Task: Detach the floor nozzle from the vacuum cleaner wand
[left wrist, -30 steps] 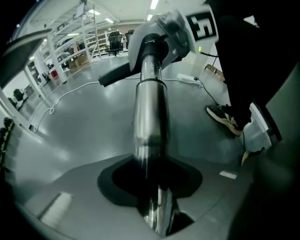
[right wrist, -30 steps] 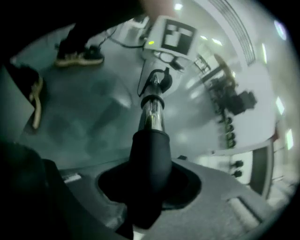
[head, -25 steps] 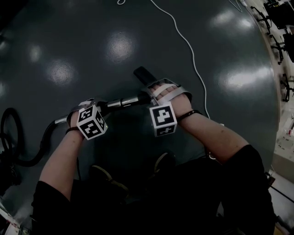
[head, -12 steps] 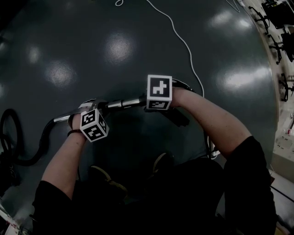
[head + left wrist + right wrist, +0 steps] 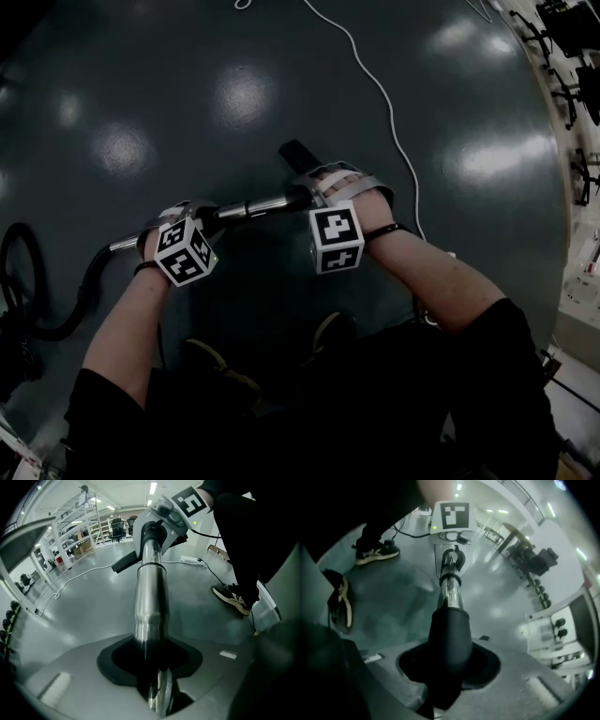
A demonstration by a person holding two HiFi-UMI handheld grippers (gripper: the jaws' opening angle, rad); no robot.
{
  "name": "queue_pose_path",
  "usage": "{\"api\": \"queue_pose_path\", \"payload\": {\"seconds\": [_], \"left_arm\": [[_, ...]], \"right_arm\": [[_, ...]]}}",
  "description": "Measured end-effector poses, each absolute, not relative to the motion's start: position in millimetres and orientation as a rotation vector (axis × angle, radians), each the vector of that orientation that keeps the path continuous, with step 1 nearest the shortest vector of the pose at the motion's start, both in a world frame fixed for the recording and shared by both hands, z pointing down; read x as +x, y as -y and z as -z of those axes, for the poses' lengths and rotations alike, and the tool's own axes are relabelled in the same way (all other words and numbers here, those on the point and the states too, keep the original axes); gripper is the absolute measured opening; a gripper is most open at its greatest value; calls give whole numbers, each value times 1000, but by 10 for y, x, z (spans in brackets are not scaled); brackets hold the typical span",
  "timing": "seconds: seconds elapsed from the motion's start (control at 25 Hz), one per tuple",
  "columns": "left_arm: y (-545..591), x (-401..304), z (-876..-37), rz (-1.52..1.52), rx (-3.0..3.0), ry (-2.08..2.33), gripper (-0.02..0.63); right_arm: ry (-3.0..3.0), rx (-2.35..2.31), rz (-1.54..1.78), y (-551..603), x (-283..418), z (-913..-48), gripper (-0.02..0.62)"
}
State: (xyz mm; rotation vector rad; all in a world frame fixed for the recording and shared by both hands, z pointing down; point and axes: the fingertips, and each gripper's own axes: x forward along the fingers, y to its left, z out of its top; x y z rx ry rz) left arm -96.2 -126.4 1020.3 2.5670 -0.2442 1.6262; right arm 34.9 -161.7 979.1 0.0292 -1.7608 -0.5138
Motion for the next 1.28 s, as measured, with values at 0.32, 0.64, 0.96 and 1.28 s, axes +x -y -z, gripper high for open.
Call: {"api": "queue_pose_path", "payload": {"seconds": [0.32,0.64,0.96,1.28], "left_arm": [[1186,-877,-10263,-1699,2601,202,141],[1279,-915,-10213,-1636,2590,237,143],[1161,-863,-10302,-1687,2616,213,143],[1164,-795,-10241,-1651,2612,201,143]], "right_arm": [[1761,-277,-455,1122,486,-9767,110],[1616,123,743,1770,405,-9690,110],[1786,-96,-19,1208,505,-9971,103],[1786,-309,-375,1119,521,-9745,104]]}}
